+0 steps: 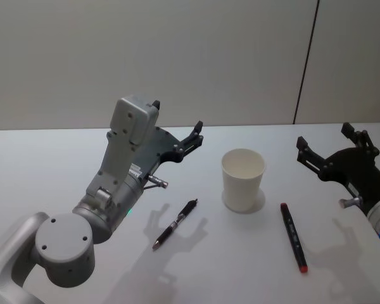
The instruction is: Place the pen into the pen holder.
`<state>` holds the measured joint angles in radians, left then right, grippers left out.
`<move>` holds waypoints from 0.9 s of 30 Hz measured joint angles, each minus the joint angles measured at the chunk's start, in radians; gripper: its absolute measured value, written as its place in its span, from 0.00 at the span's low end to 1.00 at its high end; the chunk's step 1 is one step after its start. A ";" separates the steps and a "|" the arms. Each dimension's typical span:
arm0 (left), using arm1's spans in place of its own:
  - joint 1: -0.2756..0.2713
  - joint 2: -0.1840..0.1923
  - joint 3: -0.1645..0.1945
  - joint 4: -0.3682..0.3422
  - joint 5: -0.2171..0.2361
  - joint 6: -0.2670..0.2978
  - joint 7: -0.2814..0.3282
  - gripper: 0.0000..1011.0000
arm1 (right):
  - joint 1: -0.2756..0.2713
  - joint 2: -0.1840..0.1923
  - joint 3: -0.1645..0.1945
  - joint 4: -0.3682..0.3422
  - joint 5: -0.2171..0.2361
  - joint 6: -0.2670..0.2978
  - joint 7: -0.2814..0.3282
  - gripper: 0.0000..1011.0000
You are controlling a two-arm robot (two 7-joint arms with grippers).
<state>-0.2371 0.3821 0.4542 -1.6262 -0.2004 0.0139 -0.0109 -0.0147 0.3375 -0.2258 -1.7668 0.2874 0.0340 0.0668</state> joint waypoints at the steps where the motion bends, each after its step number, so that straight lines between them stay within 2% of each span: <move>1: 0.000 0.000 0.000 0.000 0.000 0.000 0.000 0.99 | 0.000 0.000 0.000 0.000 0.000 0.000 0.000 0.99; 27: 0.000 0.000 0.000 0.000 0.000 0.000 0.000 0.99 | 0.001 -0.002 0.000 0.000 -0.002 0.002 0.000 0.99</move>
<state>-0.2371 0.3822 0.4542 -1.6262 -0.2004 0.0138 -0.0109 -0.0132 0.3358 -0.2261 -1.7668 0.2852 0.0355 0.0669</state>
